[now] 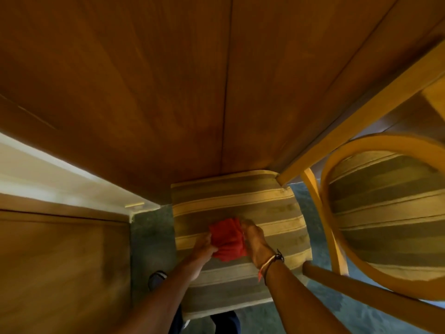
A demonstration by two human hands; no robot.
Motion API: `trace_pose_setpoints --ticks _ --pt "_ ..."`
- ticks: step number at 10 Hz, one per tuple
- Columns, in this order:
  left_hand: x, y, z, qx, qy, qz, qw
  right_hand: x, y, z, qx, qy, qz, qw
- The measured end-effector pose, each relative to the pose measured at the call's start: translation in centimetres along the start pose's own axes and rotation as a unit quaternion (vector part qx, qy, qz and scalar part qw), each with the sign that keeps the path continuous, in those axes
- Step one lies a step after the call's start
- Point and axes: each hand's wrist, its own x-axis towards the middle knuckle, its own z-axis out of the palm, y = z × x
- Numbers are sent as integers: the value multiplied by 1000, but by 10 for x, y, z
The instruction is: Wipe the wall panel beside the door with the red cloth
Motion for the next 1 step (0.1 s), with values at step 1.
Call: trace_pose_setpoints --ticks 1 --pt "-7 2 -4 109 33 46 992 -19 -12 -2 -16 -3 -33 999"
